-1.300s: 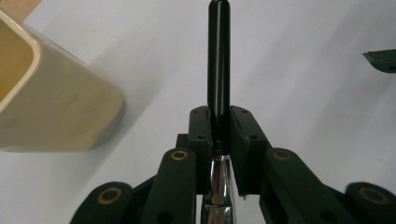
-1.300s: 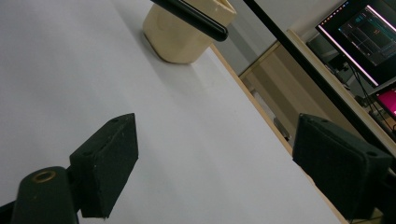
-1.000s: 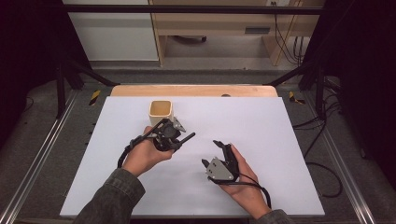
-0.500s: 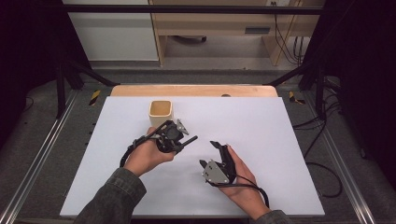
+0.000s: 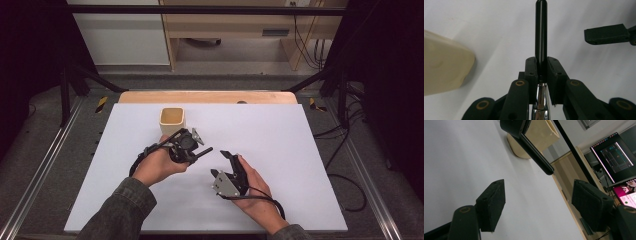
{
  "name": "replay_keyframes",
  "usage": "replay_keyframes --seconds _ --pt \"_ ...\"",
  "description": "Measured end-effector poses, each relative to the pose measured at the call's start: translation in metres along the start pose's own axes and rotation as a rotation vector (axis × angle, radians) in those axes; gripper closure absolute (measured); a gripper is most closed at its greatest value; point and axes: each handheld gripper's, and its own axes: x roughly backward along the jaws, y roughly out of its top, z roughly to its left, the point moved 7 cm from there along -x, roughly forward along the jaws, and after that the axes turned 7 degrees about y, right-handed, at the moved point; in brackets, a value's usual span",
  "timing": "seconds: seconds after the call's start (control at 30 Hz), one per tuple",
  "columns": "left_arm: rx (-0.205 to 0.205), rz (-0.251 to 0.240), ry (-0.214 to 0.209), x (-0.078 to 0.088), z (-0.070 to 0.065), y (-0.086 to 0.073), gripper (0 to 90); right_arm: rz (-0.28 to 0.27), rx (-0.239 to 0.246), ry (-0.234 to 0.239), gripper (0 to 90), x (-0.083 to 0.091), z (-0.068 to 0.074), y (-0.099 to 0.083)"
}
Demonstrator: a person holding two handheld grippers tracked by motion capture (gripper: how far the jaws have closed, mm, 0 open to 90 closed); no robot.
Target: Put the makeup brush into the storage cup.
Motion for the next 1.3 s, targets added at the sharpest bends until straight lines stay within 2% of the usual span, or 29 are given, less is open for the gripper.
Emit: replay_keyframes --seconds 0.2,0.33,0.37,0.5,0.6,0.67,0.77,0.8,0.93,0.97,1.1,1.23,1.3 --pt "-0.006 0.003 -0.006 0.002 -0.002 0.004 79.2 0.004 0.043 -0.028 30.0 -0.004 -0.002 0.003" --pt "-0.003 0.001 -0.015 0.002 -0.005 0.005 79.2 0.011 0.095 -0.042 31.4 -0.008 -0.002 0.007" --pt "-0.016 0.007 -0.013 0.002 -0.004 0.005 79.3 0.018 0.106 -0.052 31.7 -0.009 -0.002 0.008" --pt "-0.028 0.014 -0.015 0.002 -0.005 0.005 79.3 0.022 0.149 -0.046 33.6 -0.013 0.001 0.011" --pt "-0.031 0.015 -0.017 0.002 -0.006 0.004 79.2 0.024 0.145 -0.042 35.9 -0.015 0.003 0.013" --pt "-0.032 0.013 -0.02 0.003 -0.006 0.004 79.3 0.022 0.189 -0.043 36.7 -0.015 0.001 0.013" --pt "-0.034 0.01 -0.022 0.004 -0.007 0.004 79.2 0.021 0.194 -0.044 38.9 -0.016 0.001 0.014" --pt "-0.03 0.007 -0.022 0.004 -0.008 0.004 79.2 0.025 0.174 -0.044 39.6 -0.016 0.003 0.014" --pt "-0.042 0.009 -0.025 0.006 -0.009 0.004 79.2 0.025 0.196 -0.045 45.0 -0.017 0.005 0.016" --pt "-0.045 0.009 -0.025 0.006 -0.01 0.004 79.3 0.02 0.185 -0.044 46.1 -0.017 0.006 0.017" --pt "-0.051 0.014 -0.026 0.006 -0.011 0.003 79.2 0.018 0.245 -0.044 48.9 -0.018 0.006 0.019" --pt "-0.059 0.014 -0.03 0.006 -0.012 0.004 79.2 0.021 0.222 -0.045 50.6 -0.018 0.009 0.02" --pt "-0.061 0.012 -0.03 0.006 -0.013 0.004 79.2 0.022 0.245 -0.048 52.5 -0.017 0.007 0.021"
